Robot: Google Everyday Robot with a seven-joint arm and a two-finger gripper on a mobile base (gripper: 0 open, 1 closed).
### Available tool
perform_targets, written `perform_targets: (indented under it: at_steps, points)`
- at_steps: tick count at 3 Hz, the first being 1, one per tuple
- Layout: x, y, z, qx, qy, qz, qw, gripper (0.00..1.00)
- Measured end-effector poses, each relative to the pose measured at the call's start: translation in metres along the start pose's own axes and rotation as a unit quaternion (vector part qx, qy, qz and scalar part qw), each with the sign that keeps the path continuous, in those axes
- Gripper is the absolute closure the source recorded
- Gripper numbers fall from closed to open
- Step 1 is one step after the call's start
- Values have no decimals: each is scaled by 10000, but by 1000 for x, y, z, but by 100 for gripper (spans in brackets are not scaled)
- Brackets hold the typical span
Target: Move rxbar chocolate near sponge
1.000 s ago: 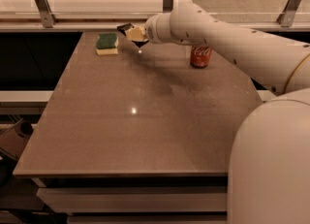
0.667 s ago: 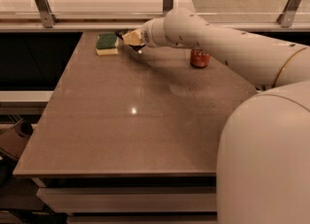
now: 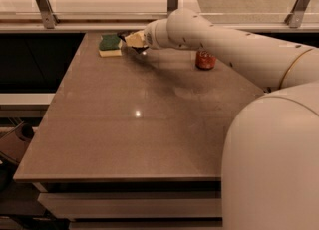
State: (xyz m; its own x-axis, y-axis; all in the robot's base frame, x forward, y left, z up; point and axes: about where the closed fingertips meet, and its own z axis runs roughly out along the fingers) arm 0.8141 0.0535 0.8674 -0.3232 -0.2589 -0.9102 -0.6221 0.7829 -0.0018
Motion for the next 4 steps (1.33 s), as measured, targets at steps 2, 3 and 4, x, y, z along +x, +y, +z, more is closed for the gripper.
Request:
perform_targets:
  at_steps: [2,3,4]
  points:
    - [1,4,3,-29,10,-5,10000,14]
    - [1,6,4,-43,15,-7,10000,0]
    - [1,6,4,-44,16,-7,10000,0]
